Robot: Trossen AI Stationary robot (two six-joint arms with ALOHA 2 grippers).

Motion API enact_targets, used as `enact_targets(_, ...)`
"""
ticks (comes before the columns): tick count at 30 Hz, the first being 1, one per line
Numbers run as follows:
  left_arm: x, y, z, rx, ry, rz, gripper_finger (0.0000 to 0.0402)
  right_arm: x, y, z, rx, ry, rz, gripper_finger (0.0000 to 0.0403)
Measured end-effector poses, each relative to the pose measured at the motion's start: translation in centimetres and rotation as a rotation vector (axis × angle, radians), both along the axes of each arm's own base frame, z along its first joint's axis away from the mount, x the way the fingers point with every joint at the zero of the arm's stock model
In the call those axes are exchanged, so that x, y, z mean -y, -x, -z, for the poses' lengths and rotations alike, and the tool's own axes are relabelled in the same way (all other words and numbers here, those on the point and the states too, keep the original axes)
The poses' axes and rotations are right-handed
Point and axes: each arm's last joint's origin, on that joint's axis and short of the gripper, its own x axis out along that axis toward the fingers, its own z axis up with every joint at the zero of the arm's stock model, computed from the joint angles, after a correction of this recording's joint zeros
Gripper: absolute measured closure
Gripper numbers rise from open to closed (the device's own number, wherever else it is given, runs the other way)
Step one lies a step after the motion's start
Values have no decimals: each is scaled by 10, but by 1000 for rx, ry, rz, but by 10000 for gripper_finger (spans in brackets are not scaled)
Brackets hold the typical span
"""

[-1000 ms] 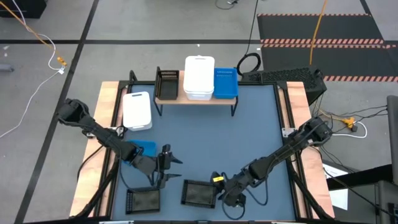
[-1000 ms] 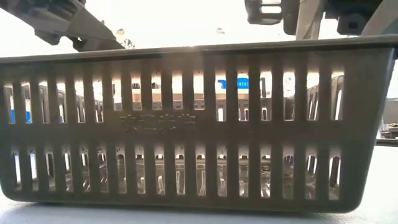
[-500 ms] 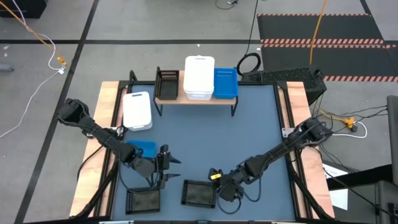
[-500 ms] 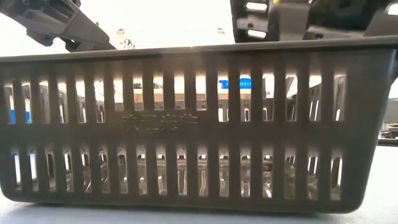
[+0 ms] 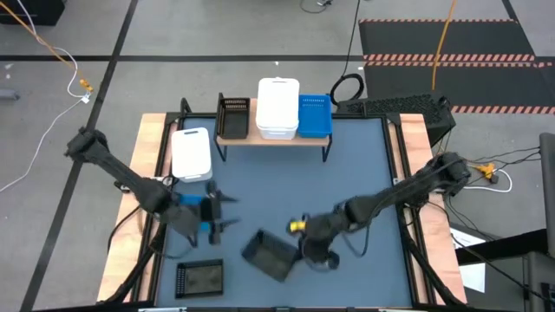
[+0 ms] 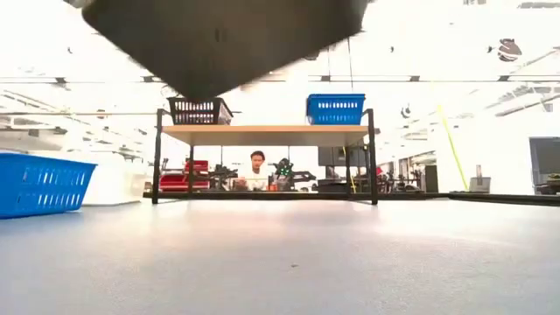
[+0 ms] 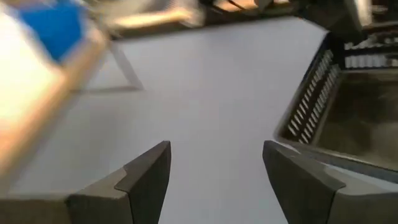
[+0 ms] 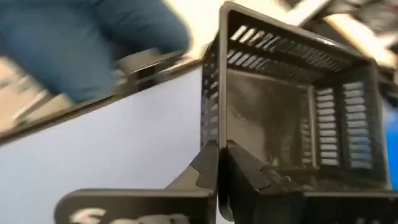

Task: Stack baskets on shelf by color
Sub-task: Stack the right black bin on top of the other black bin on the shelf

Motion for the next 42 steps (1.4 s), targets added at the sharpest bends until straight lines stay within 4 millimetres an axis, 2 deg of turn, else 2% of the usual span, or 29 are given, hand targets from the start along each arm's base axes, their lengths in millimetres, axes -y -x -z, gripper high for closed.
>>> enact_targets(2, -12, 14, -24, 34, -81, -68, 144, 20, -2, -32, 56, -38, 89, 397)
enact_targets(5, -31, 29, -53, 109, -139, -126, 144, 52, -4, -78, 205, -32, 334, 397)
enact_targets(8, -49, 40, -65, 154, -149, -169, 144, 82, -12, -115, 347, 20, 460, 397)
enact_targets(14, -68, 48, -63, 119, -131, -272, 144, 130, -56, -165, 485, 41, 650, 397)
enact_targets(18, -71, 46, -55, 83, -68, -332, 144, 161, -86, -179, 516, 81, 799, 398)
enact_targets(22, -70, 44, -48, 56, -15, -374, 144, 192, -108, -168, 474, 62, 922, 398)
enact_targets(28, -70, 44, -44, 62, 53, -424, 144, 225, -130, -123, 320, 53, 1015, 398)
enact_targets(34, -69, 47, -42, 57, 90, -445, 144, 232, -140, -96, 231, 96, 1048, 395)
enact_targets(42, -70, 48, -41, 46, 91, -450, 144, 239, -138, -89, 203, 156, 1082, 393)
